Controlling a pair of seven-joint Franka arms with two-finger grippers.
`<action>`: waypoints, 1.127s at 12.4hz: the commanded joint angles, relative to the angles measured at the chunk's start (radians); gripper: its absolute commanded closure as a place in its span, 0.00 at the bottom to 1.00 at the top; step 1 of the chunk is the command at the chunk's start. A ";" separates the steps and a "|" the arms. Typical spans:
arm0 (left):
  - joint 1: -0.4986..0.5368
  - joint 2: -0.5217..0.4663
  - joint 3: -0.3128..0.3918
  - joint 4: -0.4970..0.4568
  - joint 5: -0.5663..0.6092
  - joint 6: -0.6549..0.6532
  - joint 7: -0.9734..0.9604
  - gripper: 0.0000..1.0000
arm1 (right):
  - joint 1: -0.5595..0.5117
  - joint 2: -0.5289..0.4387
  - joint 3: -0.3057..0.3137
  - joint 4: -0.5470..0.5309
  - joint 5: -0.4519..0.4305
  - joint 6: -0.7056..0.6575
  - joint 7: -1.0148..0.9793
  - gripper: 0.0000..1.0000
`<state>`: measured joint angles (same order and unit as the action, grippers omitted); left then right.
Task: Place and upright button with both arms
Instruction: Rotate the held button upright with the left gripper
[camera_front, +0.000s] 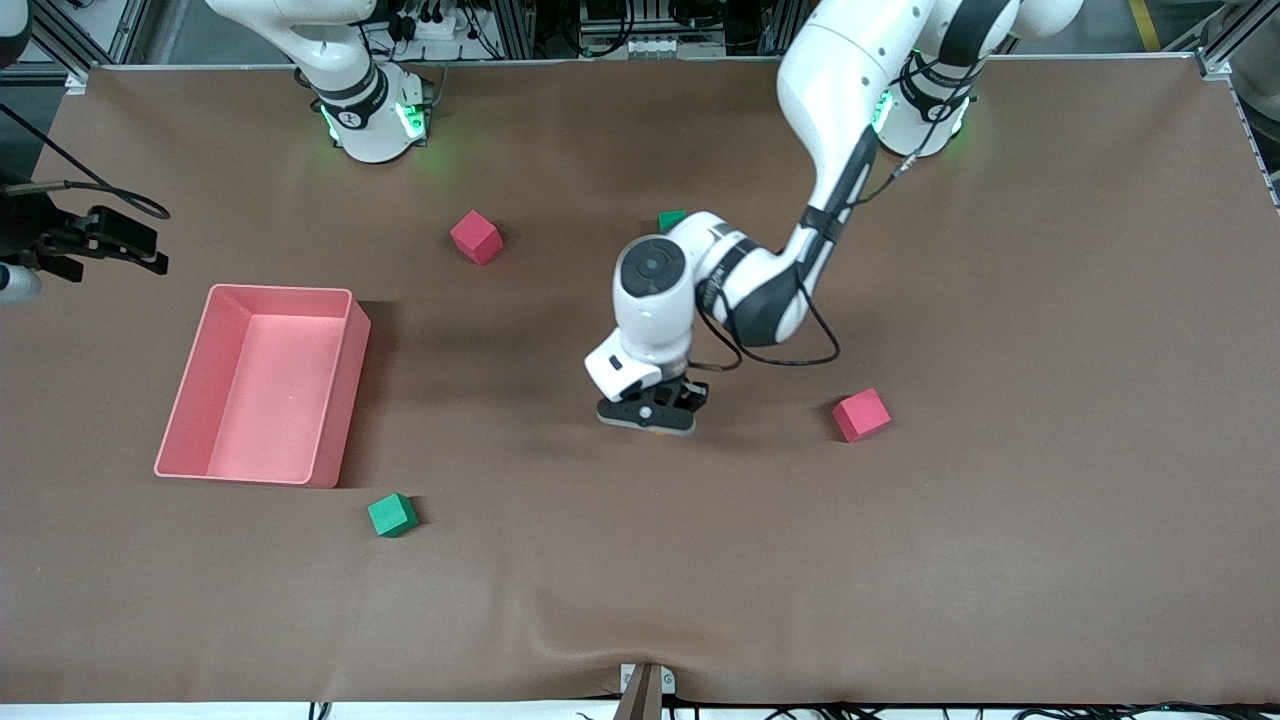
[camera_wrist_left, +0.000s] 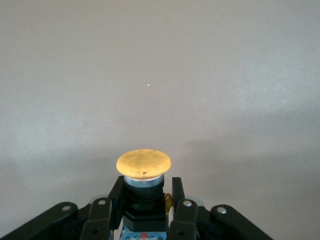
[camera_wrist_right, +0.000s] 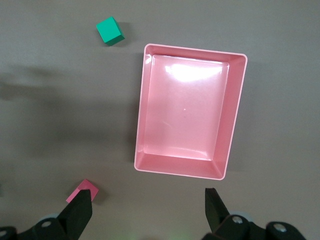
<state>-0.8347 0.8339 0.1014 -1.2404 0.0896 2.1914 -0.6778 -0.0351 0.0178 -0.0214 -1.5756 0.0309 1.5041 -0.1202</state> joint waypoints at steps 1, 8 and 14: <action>-0.055 -0.025 0.043 -0.014 0.039 -0.015 -0.244 0.98 | -0.019 0.010 0.003 0.026 -0.003 -0.025 0.013 0.00; -0.343 0.000 0.251 -0.016 0.287 -0.163 -0.759 1.00 | -0.034 0.001 0.001 0.032 0.003 -0.062 0.014 0.00; -0.437 0.047 0.247 -0.027 0.497 -0.289 -1.177 1.00 | -0.040 0.002 0.001 0.060 0.003 -0.073 0.016 0.00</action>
<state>-1.2320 0.8609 0.3337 -1.2668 0.4802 1.9651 -1.7127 -0.0523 0.0182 -0.0318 -1.5350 0.0301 1.4525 -0.1186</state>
